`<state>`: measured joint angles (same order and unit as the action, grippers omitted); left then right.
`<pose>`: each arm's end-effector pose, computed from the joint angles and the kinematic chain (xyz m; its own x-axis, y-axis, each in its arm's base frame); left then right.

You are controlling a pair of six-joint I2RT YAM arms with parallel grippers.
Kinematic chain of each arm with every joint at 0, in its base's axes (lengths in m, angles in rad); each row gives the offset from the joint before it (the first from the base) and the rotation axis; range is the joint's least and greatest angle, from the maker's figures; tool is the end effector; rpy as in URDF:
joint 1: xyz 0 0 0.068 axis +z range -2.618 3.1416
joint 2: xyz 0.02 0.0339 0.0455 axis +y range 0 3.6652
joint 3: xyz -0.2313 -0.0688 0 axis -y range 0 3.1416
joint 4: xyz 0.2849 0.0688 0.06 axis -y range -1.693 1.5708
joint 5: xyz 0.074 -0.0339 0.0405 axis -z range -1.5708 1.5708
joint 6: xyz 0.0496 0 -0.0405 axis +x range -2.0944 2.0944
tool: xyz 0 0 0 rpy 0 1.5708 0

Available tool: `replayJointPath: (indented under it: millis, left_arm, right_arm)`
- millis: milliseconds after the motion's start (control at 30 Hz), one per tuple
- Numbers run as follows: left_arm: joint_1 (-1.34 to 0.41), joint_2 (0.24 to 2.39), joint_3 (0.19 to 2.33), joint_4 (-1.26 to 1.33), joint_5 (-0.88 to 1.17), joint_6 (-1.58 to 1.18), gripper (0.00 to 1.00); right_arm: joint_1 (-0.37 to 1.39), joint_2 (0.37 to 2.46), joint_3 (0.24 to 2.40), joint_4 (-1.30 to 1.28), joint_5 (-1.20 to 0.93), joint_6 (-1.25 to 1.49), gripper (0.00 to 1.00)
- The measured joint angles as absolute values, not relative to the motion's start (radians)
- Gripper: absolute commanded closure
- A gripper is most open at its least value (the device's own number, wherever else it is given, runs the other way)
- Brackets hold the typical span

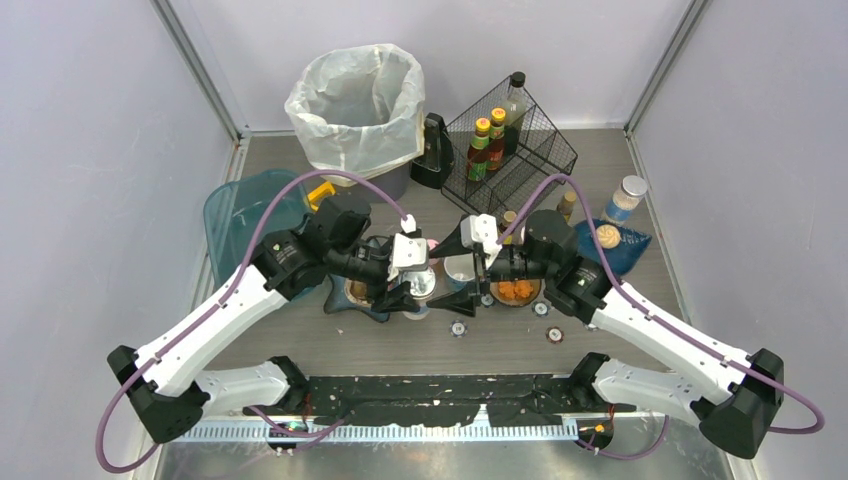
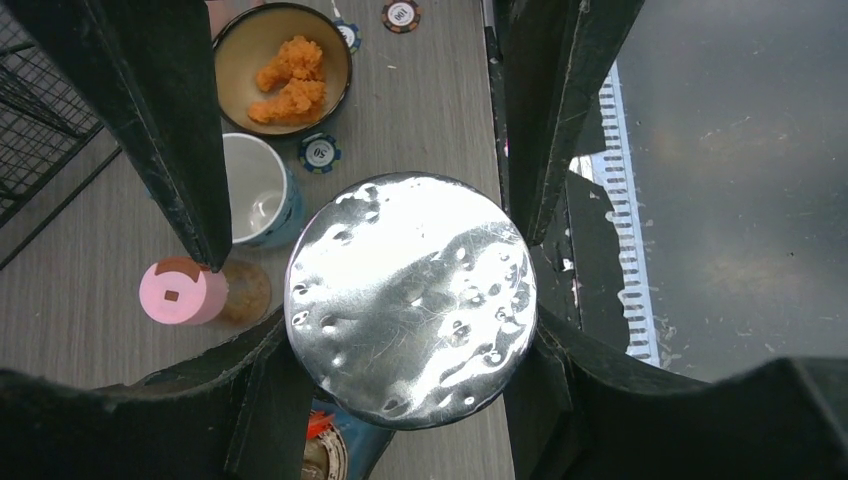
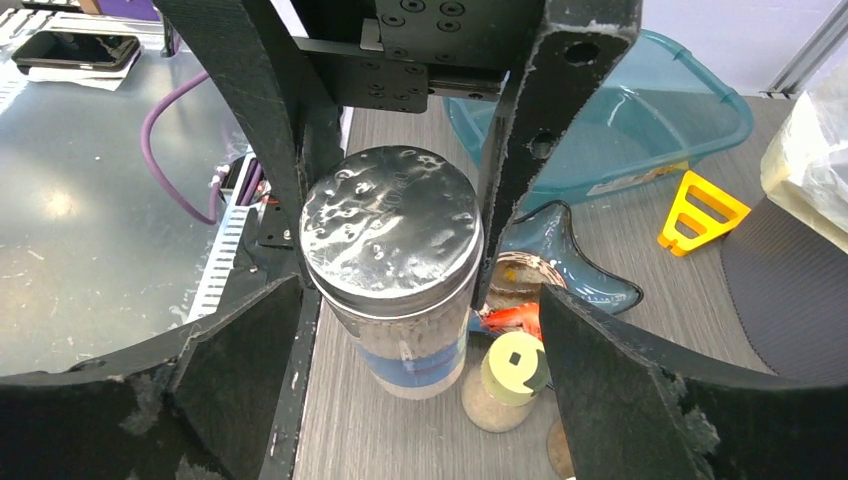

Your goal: Clear the kitchen counter

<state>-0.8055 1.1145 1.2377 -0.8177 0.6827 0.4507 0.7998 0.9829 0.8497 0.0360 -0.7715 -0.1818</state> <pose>0.1713 -0.2235 0.3437 -0.0091 0.4973 -0.8675 0.9991 -0.0319 -0.0288 0.1781 0.2329 0.3170 0.1139 -0.0688 -0.9911 -0.9935 -0.0108 -0.1134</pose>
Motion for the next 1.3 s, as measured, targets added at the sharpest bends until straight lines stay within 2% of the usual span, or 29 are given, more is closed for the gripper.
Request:
replayJointPath:
  millis: [133,467,700,967,1100,1233,1267,1300]
  left_arm:
    - [-0.808,1.115,1.238,-0.821,0.683,0.461,0.61]
    - [-0.81,1.142,1.238,-0.81,0.681,0.453,0.62]
    - [-0.81,1.144,1.237,-0.804,0.682,0.449,0.62]
    - [-0.81,1.151,1.237,-0.805,0.683,0.445,0.61]
    - [-0.81,1.151,1.237,-0.806,0.683,0.444,0.6]
    - [-0.81,1.151,1.237,-0.806,0.686,0.44,0.53]
    - [-0.81,1.151,1.236,-0.805,0.685,0.438,0.51]
    - [-0.81,1.151,1.236,-0.805,0.685,0.434,0.48]
  right_arm:
    - [0.814,0.989,0.86,0.022,-0.772,-0.191,0.13]
    - [0.83,0.989,0.864,0.03,-0.764,-0.193,0.14]
    - [0.834,0.995,0.866,0.038,-0.76,-0.192,0.26]
    - [0.836,1.021,0.879,0.028,-0.76,-0.189,0.29]
    - [0.836,1.028,0.887,0.02,-0.759,-0.189,0.39]
    - [0.835,1.028,0.891,0.014,-0.764,-0.191,0.61]
    - [0.834,1.029,0.892,0.01,-0.763,-0.191,0.73]
    - [0.834,1.03,0.895,0.006,-0.764,-0.191,0.8]
